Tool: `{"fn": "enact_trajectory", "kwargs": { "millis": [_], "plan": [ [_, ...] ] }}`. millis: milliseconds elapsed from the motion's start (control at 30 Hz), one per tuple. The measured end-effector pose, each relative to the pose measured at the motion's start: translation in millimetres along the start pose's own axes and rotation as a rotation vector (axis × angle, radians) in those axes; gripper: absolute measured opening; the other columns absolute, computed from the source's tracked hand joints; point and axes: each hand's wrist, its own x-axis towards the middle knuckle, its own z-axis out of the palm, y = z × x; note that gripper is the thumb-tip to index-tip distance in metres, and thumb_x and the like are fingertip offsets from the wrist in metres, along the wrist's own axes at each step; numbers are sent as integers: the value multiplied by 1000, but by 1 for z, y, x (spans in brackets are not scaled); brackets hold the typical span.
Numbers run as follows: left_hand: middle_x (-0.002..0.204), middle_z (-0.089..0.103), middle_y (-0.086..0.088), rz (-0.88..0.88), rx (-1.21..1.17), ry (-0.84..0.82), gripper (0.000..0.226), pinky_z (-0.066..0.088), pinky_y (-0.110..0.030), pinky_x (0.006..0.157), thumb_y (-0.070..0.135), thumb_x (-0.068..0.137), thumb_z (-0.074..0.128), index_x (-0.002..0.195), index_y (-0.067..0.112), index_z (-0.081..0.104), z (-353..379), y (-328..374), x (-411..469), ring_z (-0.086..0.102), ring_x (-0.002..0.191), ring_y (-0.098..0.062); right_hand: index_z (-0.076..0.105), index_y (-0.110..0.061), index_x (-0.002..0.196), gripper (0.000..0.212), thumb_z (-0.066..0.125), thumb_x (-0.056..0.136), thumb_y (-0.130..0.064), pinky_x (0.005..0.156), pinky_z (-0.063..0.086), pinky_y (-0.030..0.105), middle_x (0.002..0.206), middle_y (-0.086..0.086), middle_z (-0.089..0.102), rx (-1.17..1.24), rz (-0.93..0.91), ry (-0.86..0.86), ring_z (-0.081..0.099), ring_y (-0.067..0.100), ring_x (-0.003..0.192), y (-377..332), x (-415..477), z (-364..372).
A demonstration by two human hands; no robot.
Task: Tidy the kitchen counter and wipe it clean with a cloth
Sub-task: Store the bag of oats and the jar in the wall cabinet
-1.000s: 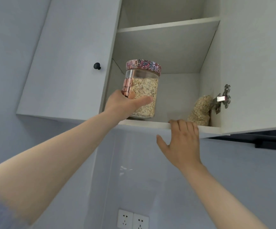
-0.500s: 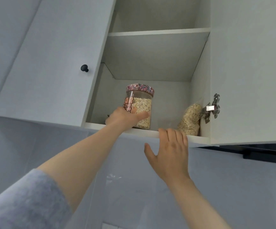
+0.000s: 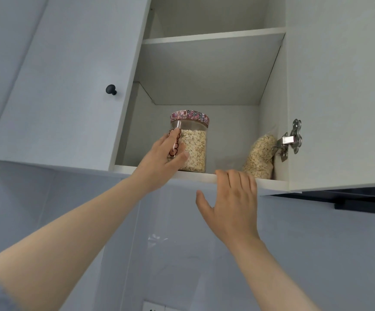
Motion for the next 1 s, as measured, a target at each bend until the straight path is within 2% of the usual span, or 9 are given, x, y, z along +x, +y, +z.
{"fn": "enact_trajectory", "kwargs": {
  "millis": [67, 133, 367, 533, 633, 767, 867, 933, 1000],
  "plan": [
    [120, 51, 23, 6, -24, -25, 57, 35, -19, 97, 39, 98, 47, 150, 27, 26, -4, 5, 2, 43, 118, -7, 57, -13, 96, 39, 52, 80, -48, 97, 36, 39, 87, 1, 50, -6, -4, -10, 47, 25, 88, 0, 1, 0],
    [106, 49, 29, 16, -18, -37, 47, 35, -17, 88, 32, 100, 47, 145, 28, 36, -4, 8, 3, 47, 108, -3, 57, -13, 97, 40, 52, 80, -48, 97, 35, 39, 87, 0, 51, -4, -7, -22, 48, 24, 89, 1, 1, -1],
    [151, 36, 11, -17, 108, -255, 52, 32, -26, 105, 38, 99, 42, 149, 31, 31, 23, 16, 27, 38, 135, -14, 65, -13, 105, 40, 51, 81, -41, 84, 39, 32, 93, 0, 65, 72, -150, -58, 58, 23, 89, 32, 8, -15],
    [138, 51, 12, -175, 154, -421, 38, 35, -24, 99, 38, 96, 47, 133, 37, 54, 32, 16, 41, 48, 122, -14, 64, -16, 99, 38, 51, 78, -45, 79, 34, 32, 90, -2, 64, -4, -107, -32, 58, 24, 86, 67, 5, -21],
    [141, 47, 16, -172, 162, -455, 40, 31, -22, 102, 39, 96, 47, 136, 40, 50, 33, 15, 43, 42, 128, -13, 64, -17, 94, 37, 52, 76, -47, 78, 32, 33, 83, -2, 61, -3, -66, 4, 56, 25, 82, 61, 5, -17],
    [126, 60, 12, -153, 230, -414, 33, 41, -30, 100, 49, 94, 42, 122, 44, 59, 31, 14, 38, 52, 116, -15, 64, -17, 92, 35, 52, 77, -47, 77, 33, 34, 81, -2, 60, 4, -76, 44, 56, 25, 81, 58, 5, -16],
    [85, 65, 5, -94, 315, -293, 37, 49, -31, 75, 53, 90, 38, 86, 26, 63, 31, 13, 29, 59, 86, -19, 64, -17, 92, 34, 52, 78, -46, 77, 32, 32, 81, -3, 60, 7, -67, 42, 56, 24, 81, 56, 6, -18],
    [59, 49, 0, -22, 386, -150, 49, 34, -29, 54, 52, 93, 34, 62, 15, 43, 33, 14, 16, 48, 63, -21, 64, -17, 91, 35, 51, 78, -46, 77, 32, 33, 81, -2, 59, 8, -52, 31, 56, 25, 81, 54, 6, -19],
    [57, 46, -2, 75, 475, 2, 57, 25, -31, 52, 57, 91, 20, 59, 13, 39, 35, 11, -4, 46, 62, -23, 63, -16, 92, 35, 50, 78, -46, 78, 33, 34, 82, -2, 60, 4, -33, 12, 55, 25, 81, 53, 5, -21]
  ]
}}
